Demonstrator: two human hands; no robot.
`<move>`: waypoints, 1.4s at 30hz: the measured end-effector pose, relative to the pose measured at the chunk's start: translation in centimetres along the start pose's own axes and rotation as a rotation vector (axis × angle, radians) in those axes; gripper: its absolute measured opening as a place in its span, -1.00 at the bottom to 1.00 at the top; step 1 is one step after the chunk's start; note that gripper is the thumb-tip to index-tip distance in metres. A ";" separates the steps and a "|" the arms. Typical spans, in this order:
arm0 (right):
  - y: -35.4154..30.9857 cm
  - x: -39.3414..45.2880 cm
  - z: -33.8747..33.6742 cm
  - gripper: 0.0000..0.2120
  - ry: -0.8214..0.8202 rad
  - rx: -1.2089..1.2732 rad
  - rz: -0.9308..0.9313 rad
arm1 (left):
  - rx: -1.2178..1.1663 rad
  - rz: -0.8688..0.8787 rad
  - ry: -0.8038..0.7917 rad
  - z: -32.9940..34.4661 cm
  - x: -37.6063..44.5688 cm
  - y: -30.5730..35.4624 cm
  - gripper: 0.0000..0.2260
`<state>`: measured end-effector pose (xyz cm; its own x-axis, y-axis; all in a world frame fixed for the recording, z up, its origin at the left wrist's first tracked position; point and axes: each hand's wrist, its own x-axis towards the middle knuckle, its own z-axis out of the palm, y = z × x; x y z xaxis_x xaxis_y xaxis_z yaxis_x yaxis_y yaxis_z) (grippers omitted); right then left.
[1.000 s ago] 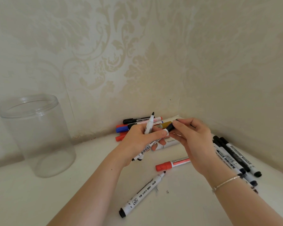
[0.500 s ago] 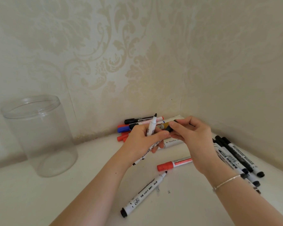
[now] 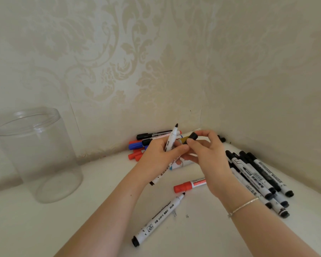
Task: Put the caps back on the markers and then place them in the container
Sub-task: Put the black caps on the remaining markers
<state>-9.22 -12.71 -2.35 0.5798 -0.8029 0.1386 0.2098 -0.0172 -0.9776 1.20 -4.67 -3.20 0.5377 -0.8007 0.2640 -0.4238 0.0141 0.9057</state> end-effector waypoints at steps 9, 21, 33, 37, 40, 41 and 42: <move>-1.0 3.2 -4.7 -0.74 0.138 -0.447 -0.048 | -0.329 -0.277 0.012 1.2 0.6 1.0 -0.76; -0.4 5.6 -8.2 -0.65 0.027 -1.524 0.023 | -0.349 -0.234 -0.019 1.2 0.4 0.2 -0.77; 1.2 9.3 -9.1 -0.66 0.088 -1.690 -0.102 | -0.318 -0.252 -0.029 1.2 0.5 -0.3 -0.79; 1.9 11.2 -7.9 -0.69 0.018 -1.675 -0.189 | -0.309 -0.260 -0.032 1.2 0.5 -0.4 -0.79; 2.2 12.7 -7.3 -0.69 -0.101 -1.685 -0.100 | -0.313 -0.257 -0.028 1.0 0.6 -0.4 -0.79; 2.2 13.0 -7.3 -0.69 -0.105 -1.698 -0.090 | -0.312 -0.258 -0.026 1.0 0.6 -0.4 -0.78; 2.4 13.4 -7.5 -0.71 -0.099 -1.706 -0.099 | -0.311 -0.260 -0.024 1.0 0.6 -0.4 -0.78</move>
<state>-6.85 -27.91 -3.99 0.6737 -0.7238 0.1488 -0.7315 -0.6818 -0.0048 0.98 -5.72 -3.74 0.5790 -0.8153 0.0088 -0.0334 -0.0128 0.9994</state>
